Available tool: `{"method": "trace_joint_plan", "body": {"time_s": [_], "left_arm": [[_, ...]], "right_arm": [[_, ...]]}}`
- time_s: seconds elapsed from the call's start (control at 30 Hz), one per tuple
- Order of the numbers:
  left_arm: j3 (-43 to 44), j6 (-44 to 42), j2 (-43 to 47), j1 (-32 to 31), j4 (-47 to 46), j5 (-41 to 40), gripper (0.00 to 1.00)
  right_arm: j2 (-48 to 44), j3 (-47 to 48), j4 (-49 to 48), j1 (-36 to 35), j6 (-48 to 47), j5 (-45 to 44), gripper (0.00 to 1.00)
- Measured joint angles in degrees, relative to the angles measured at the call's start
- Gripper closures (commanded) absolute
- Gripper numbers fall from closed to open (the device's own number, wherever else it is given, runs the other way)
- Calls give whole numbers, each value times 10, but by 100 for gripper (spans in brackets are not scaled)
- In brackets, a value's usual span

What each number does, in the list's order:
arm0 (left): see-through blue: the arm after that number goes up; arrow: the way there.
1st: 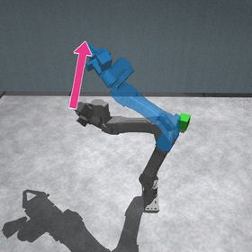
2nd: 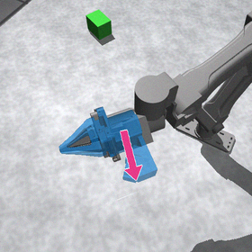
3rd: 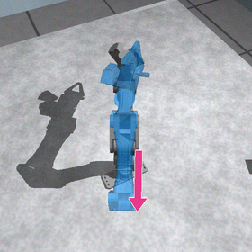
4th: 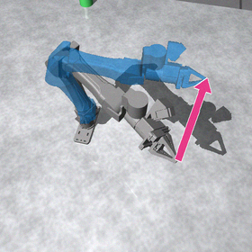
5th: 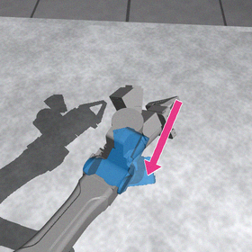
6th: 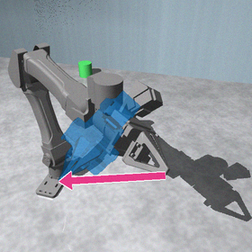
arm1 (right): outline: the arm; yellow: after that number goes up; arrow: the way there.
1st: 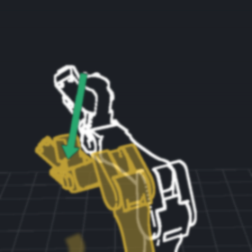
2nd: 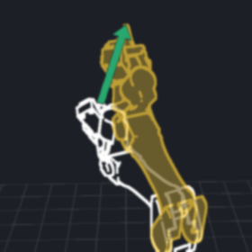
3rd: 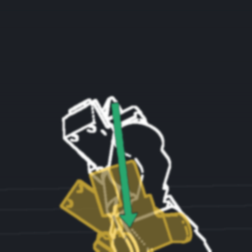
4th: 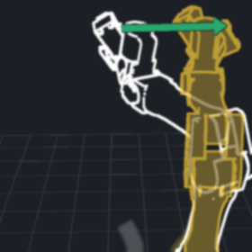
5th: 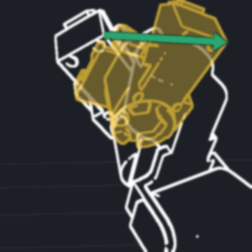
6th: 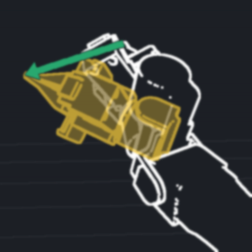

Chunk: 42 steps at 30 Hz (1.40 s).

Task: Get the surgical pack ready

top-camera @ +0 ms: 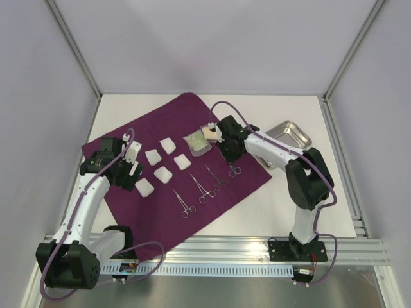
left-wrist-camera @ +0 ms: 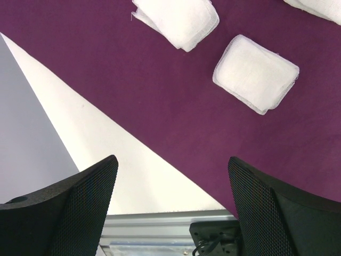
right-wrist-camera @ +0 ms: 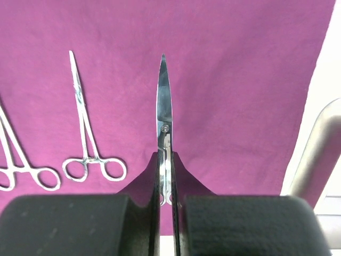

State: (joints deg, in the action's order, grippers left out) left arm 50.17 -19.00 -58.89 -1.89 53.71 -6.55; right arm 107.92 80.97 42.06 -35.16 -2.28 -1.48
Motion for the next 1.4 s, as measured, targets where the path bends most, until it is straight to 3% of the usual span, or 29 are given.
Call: {"method": "trace_joint_plan", "body": {"time_s": [0.17, 0.37, 0.6, 0.93, 1.27, 1.3, 1.4], "left_arm": [[0, 0, 1, 0, 0, 0, 7], [0, 0, 5, 0, 0, 0, 7], [0, 0, 11, 0, 0, -3, 7], [-2, -4, 13, 0, -7, -11, 6], [-18, -7, 6, 0, -22, -20, 6], [-19, -7, 5, 0, -23, -21, 6], [-19, -8, 4, 0, -26, -23, 6]], "right_arm": [[-36, -25, -37, 32, 83, 24, 100], [-122, -60, -112, 180, 269, 47, 99], [-123, -68, -164, 290, 454, 25, 100], [-73, -129, -171, 312, 649, -80, 99], [0, -129, -184, 313, 676, -79, 100], [2, -128, -186, 313, 676, -78, 98], [8, -123, -190, 313, 678, -76, 76]]}}
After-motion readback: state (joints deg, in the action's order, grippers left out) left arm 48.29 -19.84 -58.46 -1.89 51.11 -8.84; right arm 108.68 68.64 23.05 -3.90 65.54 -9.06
